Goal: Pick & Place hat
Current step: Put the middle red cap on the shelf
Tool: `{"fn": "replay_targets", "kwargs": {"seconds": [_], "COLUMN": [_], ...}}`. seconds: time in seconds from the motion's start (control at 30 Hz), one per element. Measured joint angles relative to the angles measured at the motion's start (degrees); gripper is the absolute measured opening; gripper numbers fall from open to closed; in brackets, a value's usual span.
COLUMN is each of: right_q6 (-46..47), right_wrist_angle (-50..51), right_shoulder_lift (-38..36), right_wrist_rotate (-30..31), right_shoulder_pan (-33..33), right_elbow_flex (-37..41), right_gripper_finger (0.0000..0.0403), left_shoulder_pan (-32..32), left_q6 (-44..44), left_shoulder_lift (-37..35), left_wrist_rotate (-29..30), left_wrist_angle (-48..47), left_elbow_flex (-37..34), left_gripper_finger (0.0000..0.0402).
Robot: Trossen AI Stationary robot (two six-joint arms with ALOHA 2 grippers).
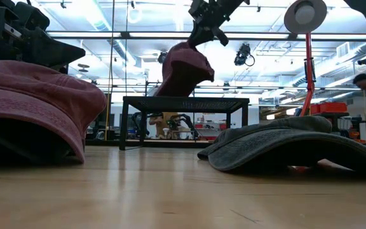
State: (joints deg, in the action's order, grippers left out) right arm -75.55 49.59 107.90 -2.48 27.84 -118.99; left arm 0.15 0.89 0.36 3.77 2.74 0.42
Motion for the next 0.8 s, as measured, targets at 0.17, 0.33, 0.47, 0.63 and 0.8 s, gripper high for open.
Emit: {"fn": "replay_targets", "kwargs": {"seconds": [0.17, 0.33, 0.47, 0.63, 0.8], "right_q6": [2.6, 4.9, 6.1, 5.7, 3.7], "right_wrist_angle": [0.1, -1.8, -3.8, -5.7, -10.9], "right_shoulder_lift": [0.0, -1.2, -3.1, -3.4, -3.5], "right_wrist_rotate": [3.9, 6.2, 2.6, -0.6, -3.5], "right_shoulder_pan": [0.2, 0.2, 0.2, 0.1, -0.2], "right_elbow_flex": [0.6, 0.7, 0.7, 0.7, 0.7], "right_gripper_finger": [0.0012, 0.0012, 0.0012, 0.0012, 0.0012], "left_shoulder_pan": [0.0, 0.0, 0.0, 0.0, 0.0], "left_q6": [0.0, 0.0, 0.0, 0.0, 0.0], "left_shoulder_lift": [0.0, 0.0, 0.0, 0.0, 0.0], "left_wrist_rotate": [0.0, 0.0, 0.0, 0.0, 0.0], "left_wrist_angle": [0.0, 0.0, 0.0, 0.0, 0.0], "left_elbow_flex": [0.0, 0.0, 0.0, 0.0, 0.0], "left_gripper_finger": [0.0021, 0.0021, 0.0021, 0.0021, 0.0021]}}
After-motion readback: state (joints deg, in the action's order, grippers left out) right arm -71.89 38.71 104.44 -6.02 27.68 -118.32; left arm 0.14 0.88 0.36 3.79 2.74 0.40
